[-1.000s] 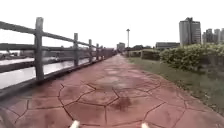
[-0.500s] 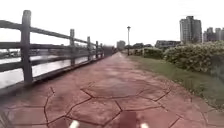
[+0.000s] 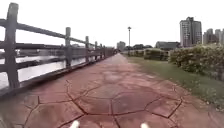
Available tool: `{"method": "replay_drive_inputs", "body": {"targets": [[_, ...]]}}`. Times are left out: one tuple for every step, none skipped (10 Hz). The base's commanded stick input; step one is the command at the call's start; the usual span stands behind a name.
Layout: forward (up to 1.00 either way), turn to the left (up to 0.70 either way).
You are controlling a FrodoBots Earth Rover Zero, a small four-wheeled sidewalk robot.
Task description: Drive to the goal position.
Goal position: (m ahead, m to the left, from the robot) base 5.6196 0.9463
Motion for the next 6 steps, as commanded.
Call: {"method": "replay_drive_inputs", "body": {"targets": [[0.70,0.00],[0.70,0.00],[0.70,0.00],[0.70,0.00],[0.70,0.00],[0.70,0.00]]}}
